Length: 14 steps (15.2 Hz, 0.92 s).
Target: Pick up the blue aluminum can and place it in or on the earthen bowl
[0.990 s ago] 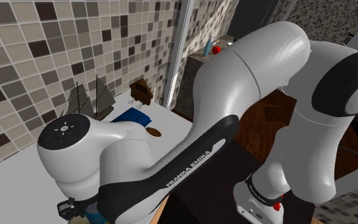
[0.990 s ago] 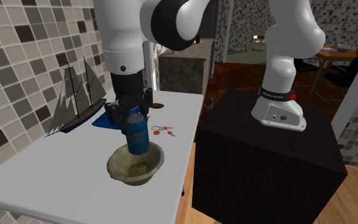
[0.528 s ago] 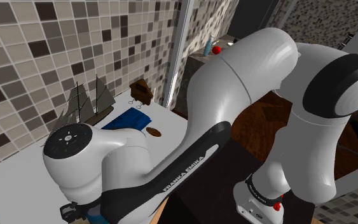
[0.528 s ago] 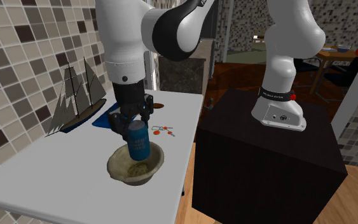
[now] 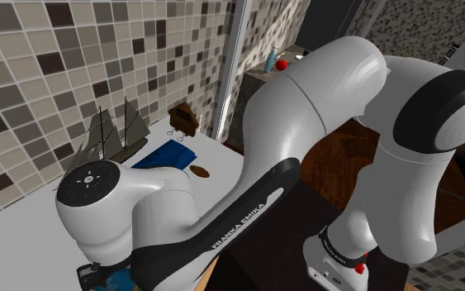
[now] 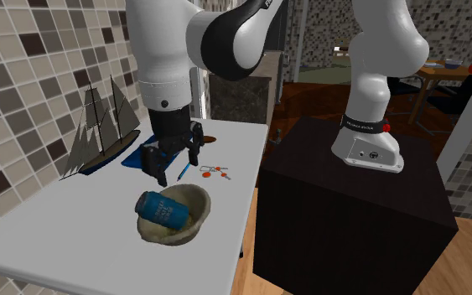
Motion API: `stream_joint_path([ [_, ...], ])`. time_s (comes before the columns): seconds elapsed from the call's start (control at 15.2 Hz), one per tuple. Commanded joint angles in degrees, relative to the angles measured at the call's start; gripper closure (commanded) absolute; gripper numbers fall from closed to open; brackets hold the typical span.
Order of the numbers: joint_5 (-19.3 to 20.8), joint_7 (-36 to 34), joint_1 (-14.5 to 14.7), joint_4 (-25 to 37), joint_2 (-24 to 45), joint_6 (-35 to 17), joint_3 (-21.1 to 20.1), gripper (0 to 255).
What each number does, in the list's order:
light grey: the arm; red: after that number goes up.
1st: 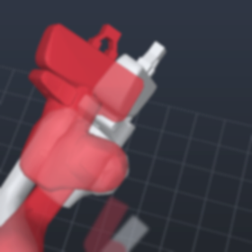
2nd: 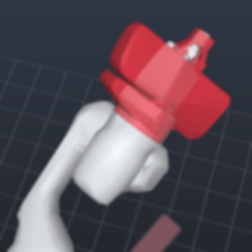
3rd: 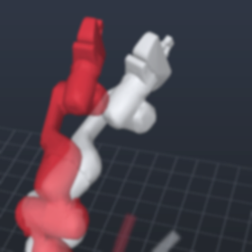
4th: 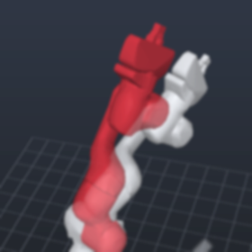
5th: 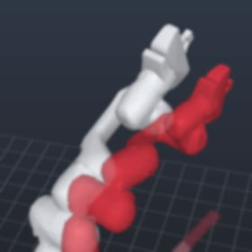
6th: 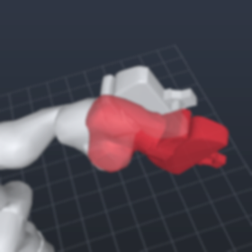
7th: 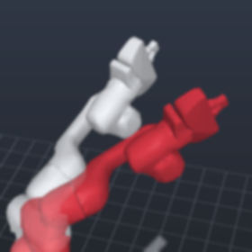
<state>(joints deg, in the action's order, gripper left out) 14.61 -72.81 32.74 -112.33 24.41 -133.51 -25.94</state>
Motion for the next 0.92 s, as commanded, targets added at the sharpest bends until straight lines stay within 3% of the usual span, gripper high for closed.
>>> stream_joint_path([
  [0.0,0.0,0.0,0.0,0.0,0.0,0.0,0.0,0],
  [0.33,-3.0,1.9,-1.2,1.6,-4.6,5.7,-1.6,0],
  [0.86,-3.0,1.9,-1.2,1.6,-4.6,5.7,-1.6,0],
])
